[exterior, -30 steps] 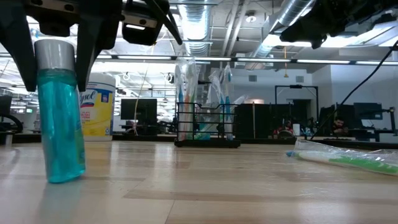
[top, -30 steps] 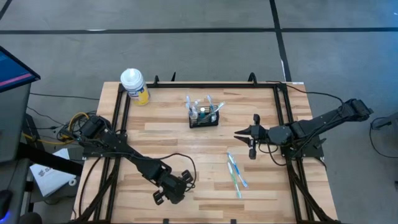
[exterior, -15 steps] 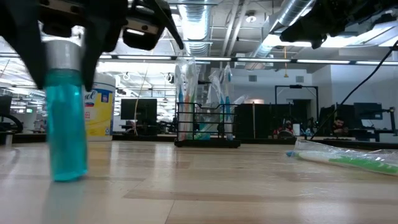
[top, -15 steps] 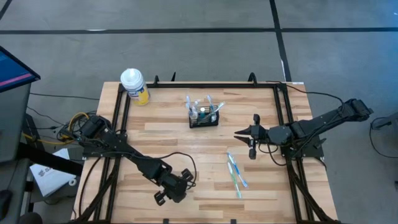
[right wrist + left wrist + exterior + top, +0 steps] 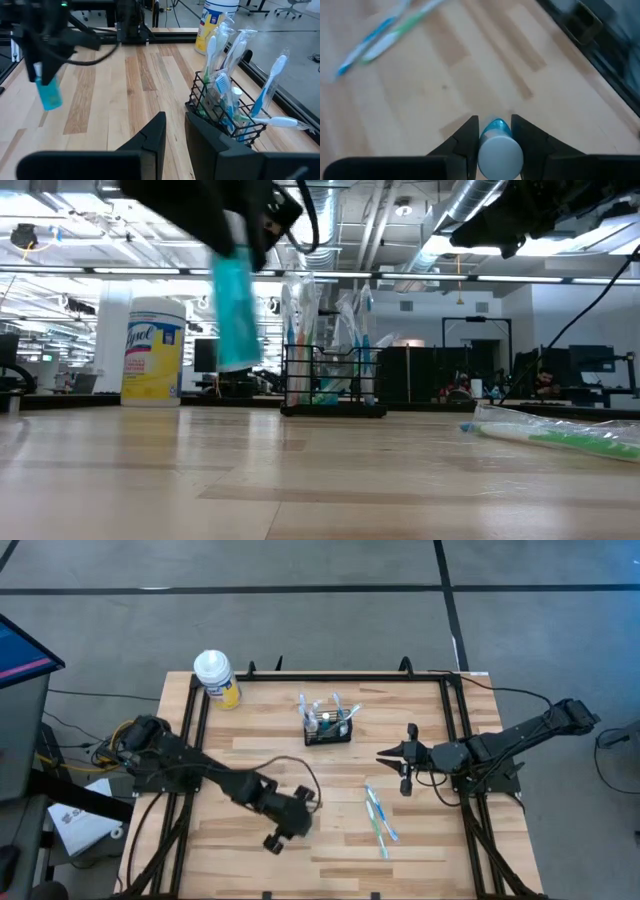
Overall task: Pick & Place toothbrushing station
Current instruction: Put the mouthwash into the black mesh organizer
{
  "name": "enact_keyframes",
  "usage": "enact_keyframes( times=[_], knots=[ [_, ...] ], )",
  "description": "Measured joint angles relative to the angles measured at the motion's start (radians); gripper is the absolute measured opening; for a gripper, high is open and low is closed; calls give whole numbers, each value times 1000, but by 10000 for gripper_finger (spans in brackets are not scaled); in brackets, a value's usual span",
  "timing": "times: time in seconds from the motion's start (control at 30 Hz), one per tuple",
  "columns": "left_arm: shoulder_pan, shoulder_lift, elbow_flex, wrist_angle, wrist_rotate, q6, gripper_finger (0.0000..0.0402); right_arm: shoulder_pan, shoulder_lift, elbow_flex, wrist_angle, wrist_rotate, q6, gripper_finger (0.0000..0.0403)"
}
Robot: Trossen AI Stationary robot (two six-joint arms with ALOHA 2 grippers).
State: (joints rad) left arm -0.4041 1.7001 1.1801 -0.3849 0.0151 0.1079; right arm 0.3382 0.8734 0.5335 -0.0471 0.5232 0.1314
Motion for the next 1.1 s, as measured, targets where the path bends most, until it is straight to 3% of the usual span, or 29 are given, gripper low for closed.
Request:
enact_keyframes(
  times=[0.33,0.57,0.83,1.1],
  knots=[
    [130,-11,0,27,-8,-319,87,0,0,0,3,0,0,63],
    [193,-11,0,64,-9,-444,88,0,0,0,2,0,0,63],
    [234,-10,17,52,-52,-480,87,0,0,0,2,0,-7,63],
    [283,-3,95,-91,-54,-449,86,0,0,0,2,0,-7,63]
  ],
)
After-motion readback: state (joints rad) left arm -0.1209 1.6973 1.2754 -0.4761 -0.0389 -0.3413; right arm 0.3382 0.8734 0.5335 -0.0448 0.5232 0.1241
